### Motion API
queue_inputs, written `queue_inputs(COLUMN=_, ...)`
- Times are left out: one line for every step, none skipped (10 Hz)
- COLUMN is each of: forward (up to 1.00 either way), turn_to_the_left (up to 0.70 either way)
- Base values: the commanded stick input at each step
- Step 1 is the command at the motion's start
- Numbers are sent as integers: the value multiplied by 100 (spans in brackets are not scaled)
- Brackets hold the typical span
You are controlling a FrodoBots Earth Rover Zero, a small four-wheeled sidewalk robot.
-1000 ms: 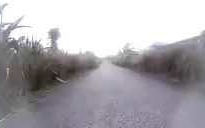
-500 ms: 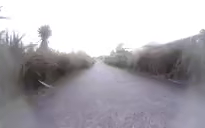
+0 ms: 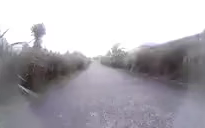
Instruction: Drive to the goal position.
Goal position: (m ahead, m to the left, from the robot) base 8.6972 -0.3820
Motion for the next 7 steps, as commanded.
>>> queue_inputs(forward=85, turn_to_the_left=0)
queue_inputs(forward=85, turn_to_the_left=-7)
queue_inputs(forward=85, turn_to_the_left=-19)
queue_inputs(forward=85, turn_to_the_left=-32)
queue_inputs(forward=85, turn_to_the_left=-34)
queue_inputs(forward=85, turn_to_the_left=-34)
queue_inputs(forward=85, turn_to_the_left=-34)
